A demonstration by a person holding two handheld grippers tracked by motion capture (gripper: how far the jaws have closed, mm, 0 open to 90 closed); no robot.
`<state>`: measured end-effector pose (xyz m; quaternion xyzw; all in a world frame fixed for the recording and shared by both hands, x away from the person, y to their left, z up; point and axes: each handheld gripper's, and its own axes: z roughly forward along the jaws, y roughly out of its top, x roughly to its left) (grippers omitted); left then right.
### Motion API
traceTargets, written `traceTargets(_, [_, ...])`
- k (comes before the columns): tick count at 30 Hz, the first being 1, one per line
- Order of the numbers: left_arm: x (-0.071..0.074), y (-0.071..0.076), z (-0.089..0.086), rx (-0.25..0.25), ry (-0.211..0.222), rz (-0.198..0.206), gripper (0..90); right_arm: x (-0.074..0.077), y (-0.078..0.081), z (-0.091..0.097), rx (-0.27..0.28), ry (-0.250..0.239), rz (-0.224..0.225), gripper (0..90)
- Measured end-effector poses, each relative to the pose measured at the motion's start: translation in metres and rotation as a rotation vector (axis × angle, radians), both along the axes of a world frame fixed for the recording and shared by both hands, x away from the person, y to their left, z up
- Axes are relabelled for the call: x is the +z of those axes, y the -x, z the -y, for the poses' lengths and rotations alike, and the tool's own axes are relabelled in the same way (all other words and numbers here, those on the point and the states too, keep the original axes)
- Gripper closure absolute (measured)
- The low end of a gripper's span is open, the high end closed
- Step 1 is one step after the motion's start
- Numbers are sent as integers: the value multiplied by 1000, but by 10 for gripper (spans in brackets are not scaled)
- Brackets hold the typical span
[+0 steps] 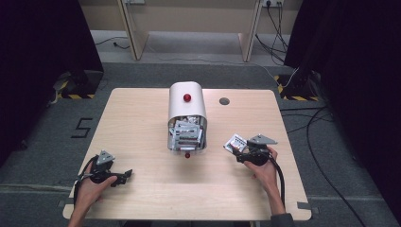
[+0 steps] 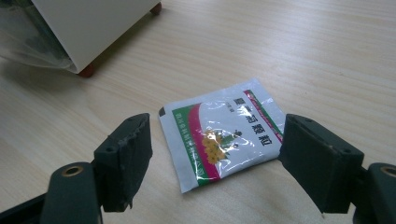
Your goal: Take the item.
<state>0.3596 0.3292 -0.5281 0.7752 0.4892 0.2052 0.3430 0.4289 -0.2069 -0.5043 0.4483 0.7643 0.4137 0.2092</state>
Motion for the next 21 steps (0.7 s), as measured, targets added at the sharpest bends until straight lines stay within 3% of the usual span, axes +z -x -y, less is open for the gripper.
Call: traceTargets(21, [0,0,0,0,0,0,0,14,13,-10,4,12,-26,168])
